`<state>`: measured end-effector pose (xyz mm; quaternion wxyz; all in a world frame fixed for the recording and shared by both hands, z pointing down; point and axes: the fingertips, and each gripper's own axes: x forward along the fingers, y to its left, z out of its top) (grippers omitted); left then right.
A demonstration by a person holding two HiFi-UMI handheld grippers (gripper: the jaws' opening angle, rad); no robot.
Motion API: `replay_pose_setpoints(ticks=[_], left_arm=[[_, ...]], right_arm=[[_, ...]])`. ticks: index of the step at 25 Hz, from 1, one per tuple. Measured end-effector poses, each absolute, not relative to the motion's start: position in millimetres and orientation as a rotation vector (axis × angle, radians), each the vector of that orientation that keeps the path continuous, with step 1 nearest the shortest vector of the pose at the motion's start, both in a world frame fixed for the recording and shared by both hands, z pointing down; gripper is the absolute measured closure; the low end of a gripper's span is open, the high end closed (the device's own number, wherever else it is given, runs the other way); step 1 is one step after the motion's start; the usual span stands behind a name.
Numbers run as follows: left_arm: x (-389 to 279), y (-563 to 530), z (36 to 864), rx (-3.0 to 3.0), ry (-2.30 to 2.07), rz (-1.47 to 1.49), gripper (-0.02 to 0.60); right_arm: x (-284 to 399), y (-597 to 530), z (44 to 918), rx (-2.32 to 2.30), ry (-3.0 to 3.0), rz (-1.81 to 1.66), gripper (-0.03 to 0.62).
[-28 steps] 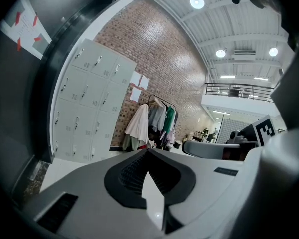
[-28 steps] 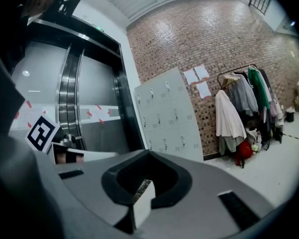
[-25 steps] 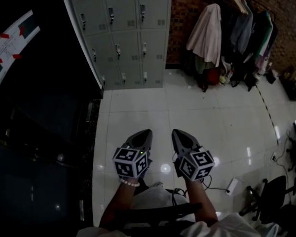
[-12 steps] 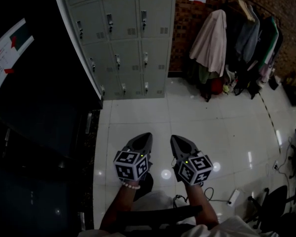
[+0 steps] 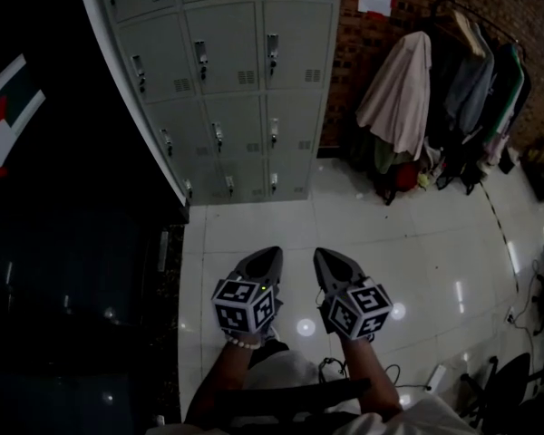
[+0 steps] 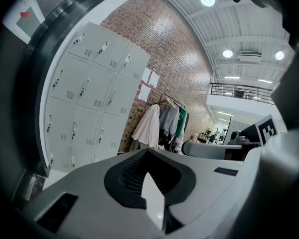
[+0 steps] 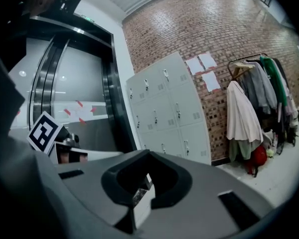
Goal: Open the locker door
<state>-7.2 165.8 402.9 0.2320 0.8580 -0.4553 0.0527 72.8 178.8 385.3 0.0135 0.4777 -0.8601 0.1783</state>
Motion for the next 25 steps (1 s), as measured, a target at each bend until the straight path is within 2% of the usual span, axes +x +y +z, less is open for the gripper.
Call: replay_pose_setpoints(ticks=[10, 25], left_arm=[[-52.3, 87.6, 408.8, 2.362, -1.247, 0.169, 0.589], [-55.9, -4.7, 436.2, 2.348, -1.233, 0.184, 0.588]], right_arm=[[37.1, 98.4, 395.0, 1.523, -2.645, 0.55, 0.585], [36.6, -0.8, 424.8, 1.542, -2.618, 0.598, 0.585]])
